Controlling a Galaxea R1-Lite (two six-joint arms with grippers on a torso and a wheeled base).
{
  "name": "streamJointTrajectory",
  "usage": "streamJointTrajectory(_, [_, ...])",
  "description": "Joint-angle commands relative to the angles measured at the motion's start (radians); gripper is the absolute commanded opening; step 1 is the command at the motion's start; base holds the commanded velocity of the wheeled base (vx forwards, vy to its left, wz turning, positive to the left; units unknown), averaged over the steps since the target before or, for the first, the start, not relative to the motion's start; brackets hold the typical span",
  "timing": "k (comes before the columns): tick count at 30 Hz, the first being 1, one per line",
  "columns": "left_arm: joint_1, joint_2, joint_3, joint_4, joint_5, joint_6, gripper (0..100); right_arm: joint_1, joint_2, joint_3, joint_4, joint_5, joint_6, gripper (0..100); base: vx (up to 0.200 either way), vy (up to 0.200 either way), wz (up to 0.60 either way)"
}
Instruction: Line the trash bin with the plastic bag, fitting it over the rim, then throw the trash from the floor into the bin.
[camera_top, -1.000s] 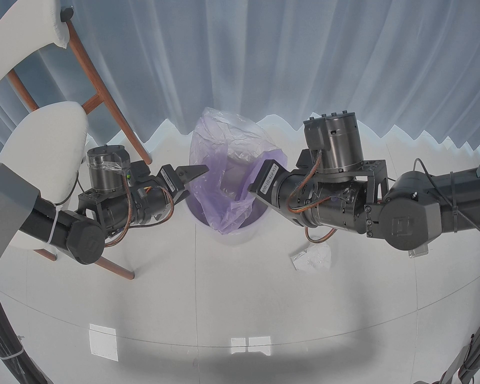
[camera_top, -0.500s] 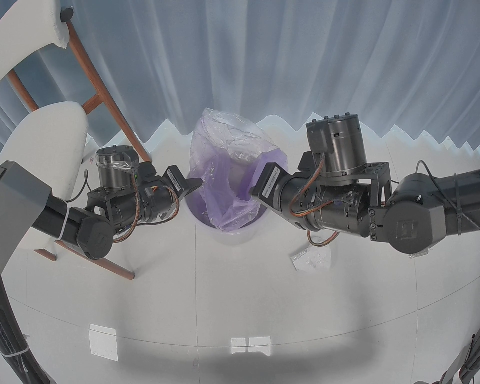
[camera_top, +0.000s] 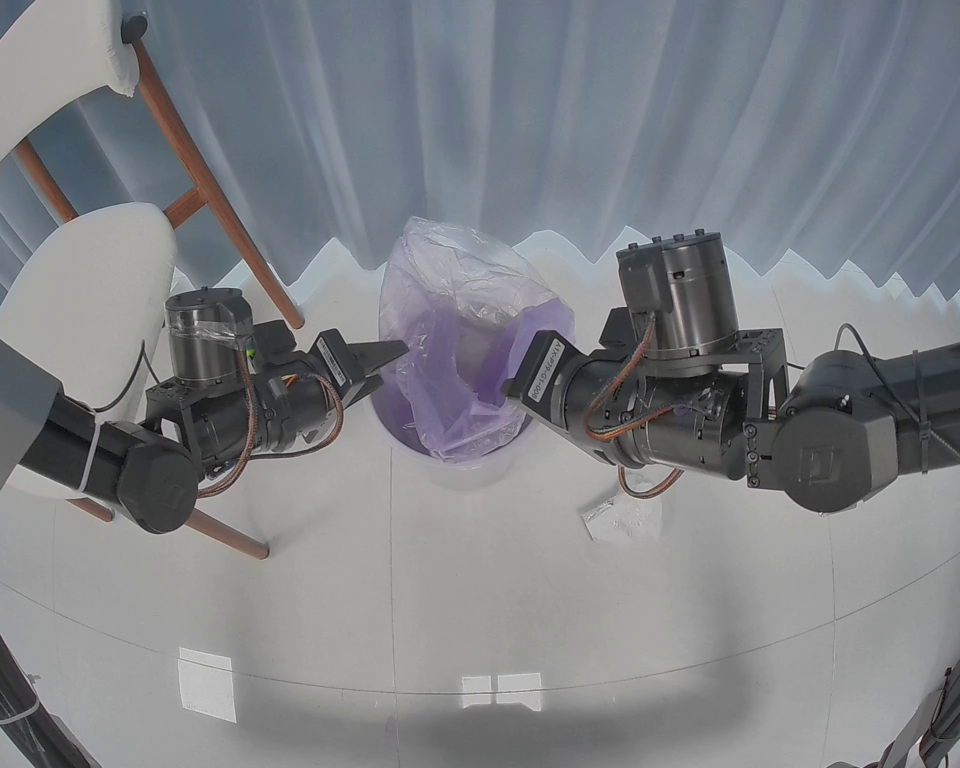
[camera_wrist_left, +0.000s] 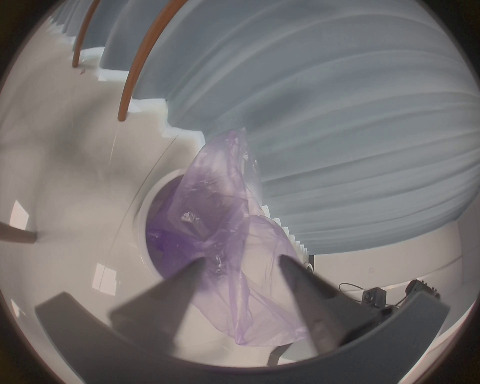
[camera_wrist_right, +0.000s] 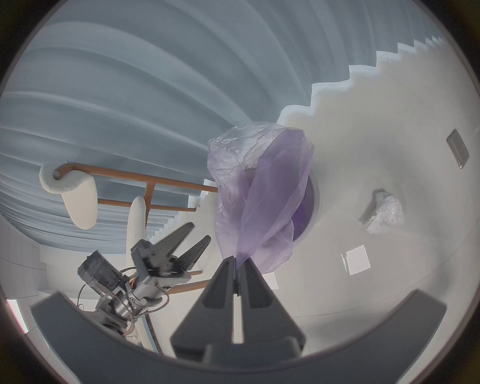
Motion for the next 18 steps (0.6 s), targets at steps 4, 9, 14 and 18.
streamJointTrajectory(4, [0.003,-0.033,0.008,0.028,-0.001,0.141,100,0.003,0.003,0.000,0.000,0.000,-0.001,0,0.000,0.000,0.00])
streamJointTrajectory(9, [-0.013,0.067,-0.086,0.102,0.004,0.228,100,0.015,0.000,0.006,0.000,0.000,0.000,0,0.000,0.000,0.00])
streamJointTrajectory(14, [-0.031,0.153,-0.173,0.106,0.033,0.237,100,0.015,-0.014,0.015,0.001,0.000,0.000,0,0.000,0.000,0.00])
streamJointTrajectory(18, [-0.039,0.171,-0.178,0.108,0.050,0.243,0,0.012,-0.020,0.023,0.001,-0.002,0.000,0,0.000,0.000,0.00])
